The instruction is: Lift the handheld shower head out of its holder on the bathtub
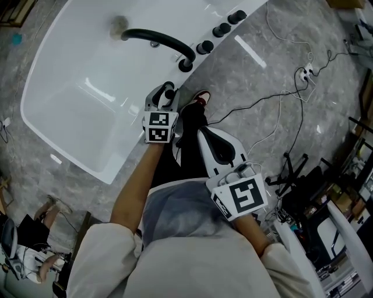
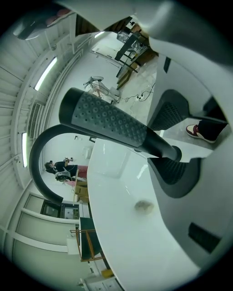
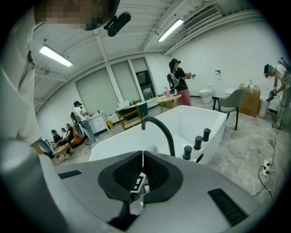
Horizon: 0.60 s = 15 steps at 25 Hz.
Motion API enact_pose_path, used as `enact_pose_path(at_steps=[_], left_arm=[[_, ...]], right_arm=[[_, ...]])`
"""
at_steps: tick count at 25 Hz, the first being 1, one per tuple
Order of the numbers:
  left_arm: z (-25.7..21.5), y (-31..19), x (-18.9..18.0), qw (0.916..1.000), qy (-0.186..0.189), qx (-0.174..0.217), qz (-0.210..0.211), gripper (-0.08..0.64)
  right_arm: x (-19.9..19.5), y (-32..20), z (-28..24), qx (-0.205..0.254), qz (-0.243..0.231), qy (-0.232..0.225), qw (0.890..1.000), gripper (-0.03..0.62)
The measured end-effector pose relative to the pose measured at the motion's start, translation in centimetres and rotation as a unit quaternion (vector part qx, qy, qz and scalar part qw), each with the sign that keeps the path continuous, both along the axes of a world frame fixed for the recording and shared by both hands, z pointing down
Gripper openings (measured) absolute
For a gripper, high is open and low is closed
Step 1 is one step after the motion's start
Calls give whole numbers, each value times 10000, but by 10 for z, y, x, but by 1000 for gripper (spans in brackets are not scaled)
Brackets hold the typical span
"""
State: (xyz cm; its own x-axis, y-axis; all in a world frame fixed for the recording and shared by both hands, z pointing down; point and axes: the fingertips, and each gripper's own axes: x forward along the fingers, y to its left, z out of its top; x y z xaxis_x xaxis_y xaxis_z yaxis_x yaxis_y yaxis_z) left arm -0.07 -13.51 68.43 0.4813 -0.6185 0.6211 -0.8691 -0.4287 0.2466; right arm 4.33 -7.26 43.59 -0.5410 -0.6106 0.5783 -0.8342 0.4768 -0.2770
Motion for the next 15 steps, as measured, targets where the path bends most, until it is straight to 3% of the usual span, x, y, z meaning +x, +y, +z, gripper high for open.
enact_pose_path(at_steps=[7, 15], left_arm=[[5, -6, 1, 9998, 120, -121, -141, 175], [10, -7, 0, 9999, -22, -30, -130, 173]], right_arm=[[4, 3, -2, -33, -12, -13, 10000, 18], [7, 5, 2, -37, -20, -13, 10000, 18]])
